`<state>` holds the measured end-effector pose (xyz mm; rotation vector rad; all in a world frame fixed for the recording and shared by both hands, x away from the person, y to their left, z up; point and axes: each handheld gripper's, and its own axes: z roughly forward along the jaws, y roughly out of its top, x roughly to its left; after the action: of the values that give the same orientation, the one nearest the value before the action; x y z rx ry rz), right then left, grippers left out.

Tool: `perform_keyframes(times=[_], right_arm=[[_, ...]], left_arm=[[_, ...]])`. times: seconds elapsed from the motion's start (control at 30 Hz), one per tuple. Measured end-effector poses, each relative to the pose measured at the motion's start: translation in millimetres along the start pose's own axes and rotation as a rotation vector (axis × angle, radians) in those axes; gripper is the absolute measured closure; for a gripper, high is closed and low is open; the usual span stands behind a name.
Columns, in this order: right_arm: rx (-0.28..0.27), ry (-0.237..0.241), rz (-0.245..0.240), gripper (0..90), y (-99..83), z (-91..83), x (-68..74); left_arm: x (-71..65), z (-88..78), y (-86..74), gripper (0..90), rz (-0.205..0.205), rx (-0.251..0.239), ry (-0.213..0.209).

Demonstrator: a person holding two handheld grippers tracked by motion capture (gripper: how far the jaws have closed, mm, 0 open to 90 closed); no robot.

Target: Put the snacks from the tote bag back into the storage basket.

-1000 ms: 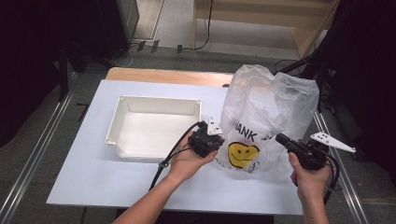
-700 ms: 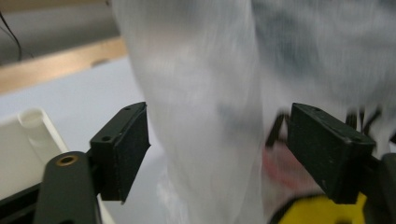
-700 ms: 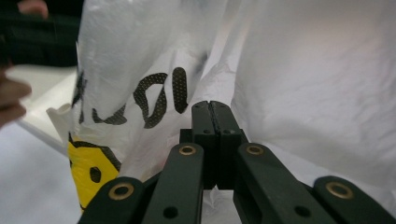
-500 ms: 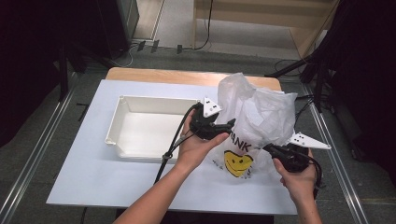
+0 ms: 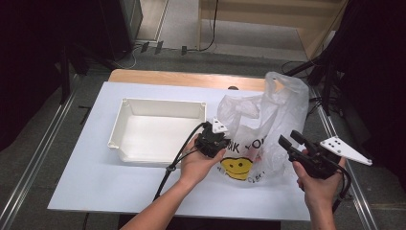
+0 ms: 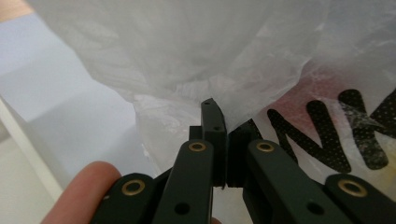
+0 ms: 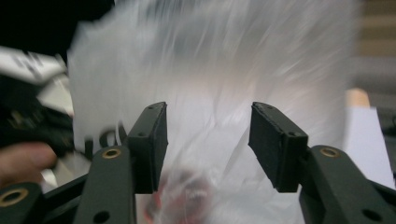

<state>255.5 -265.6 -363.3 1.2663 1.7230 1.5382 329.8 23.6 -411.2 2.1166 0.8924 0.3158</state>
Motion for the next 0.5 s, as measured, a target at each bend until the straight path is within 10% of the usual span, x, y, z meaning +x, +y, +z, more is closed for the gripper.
perform_keyframes(times=[0.13,0.27,0.5], right_arm=[[-0.039,0.051,-0.003,24.7,18.3,-5.7,27.0],[0.006,0.045,-0.014,22.6,14.3,12.6,46.3],[0.093,0.009,0.067,75.2,-10.3,45.9,39.4]], left_arm=[[-16.6,3.4,-10.4,90.0,0.047,0.016,-0.002],[-33.5,5.2,-17.8,90.0,0.082,0.000,-0.043],[-44.5,5.1,-30.7,90.0,0.111,-0.003,-0.061]])
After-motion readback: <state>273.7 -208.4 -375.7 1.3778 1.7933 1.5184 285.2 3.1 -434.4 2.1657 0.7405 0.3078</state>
